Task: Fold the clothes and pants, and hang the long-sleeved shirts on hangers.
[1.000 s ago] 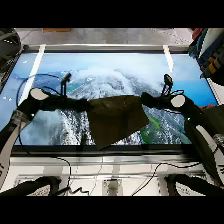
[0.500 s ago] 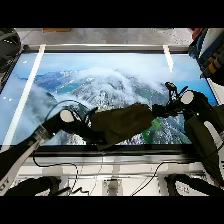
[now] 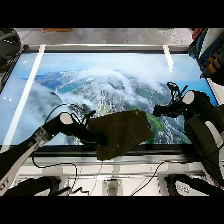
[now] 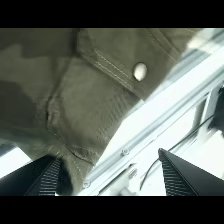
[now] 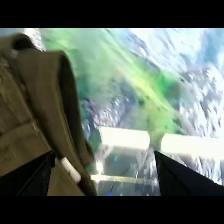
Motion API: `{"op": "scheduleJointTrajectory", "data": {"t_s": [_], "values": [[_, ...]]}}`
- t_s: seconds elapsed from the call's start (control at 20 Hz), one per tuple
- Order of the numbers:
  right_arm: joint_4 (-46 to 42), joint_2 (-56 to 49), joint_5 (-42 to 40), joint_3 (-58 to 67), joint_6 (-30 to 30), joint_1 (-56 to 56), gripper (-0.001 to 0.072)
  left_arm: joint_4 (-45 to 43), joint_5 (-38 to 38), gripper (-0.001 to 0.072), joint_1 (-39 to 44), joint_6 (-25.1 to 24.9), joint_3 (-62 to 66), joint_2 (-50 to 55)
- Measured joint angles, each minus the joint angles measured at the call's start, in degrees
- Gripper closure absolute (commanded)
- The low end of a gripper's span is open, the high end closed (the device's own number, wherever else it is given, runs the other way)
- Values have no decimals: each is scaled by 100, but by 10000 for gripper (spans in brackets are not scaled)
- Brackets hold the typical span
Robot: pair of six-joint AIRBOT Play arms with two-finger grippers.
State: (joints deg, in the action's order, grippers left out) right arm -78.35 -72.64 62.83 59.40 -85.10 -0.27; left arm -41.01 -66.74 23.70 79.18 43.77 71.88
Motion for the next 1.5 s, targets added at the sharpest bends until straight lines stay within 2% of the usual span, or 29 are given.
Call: {"op": "scheduleJointTrajectory", "data": {"t_s": [0.15, 0.3, 0.35, 0.5, 0.55, 0.6, 0.85, 1.1, 1.35, 1.45, 1.5], "values": [[-136, -26, -417, 26, 61, -273, 46, 33, -90, 9, -625, -59, 26, -186], [87, -289, -337, 214, 533, -833, 218, -7, -136, 9, -1394, -116, 142, -498], [358, -424, -133, 284, 839, -1021, 230, -26, -144, 9, -1670, -120, 173, -616], [1567, -949, 726, 424, 1856, -1370, 199, -44, -166, 10, -2315, -142, 227, -892], [1912, -1128, 870, 446, 2081, -1386, 51, -46, -168, 10, -2476, -144, 236, -949], [2135, -1279, 916, 461, 2256, -1366, 8, -50, -168, 9, -2594, -149, 243, -988], [2509, -1648, 470, 494, 2610, -911, 12, -50, -170, 10, -2822, -160, 256, -1067], [2009, -1738, 420, 498, 2673, -323, 25, -50, -170, 10, -2870, -160, 256, -1082], [1624, -1755, 85, 501, 2485, -44, 35, -48, -168, 9, -2874, -160, 256, -1082], [1580, -1759, -240, 503, 2441, -7, 52, -48, -168, 9, -2874, -160, 256, -1082], [1563, -1753, -393, 505, 2361, 0, 130, -48, -168, 9, -2874, -160, 256, -1082]]}}
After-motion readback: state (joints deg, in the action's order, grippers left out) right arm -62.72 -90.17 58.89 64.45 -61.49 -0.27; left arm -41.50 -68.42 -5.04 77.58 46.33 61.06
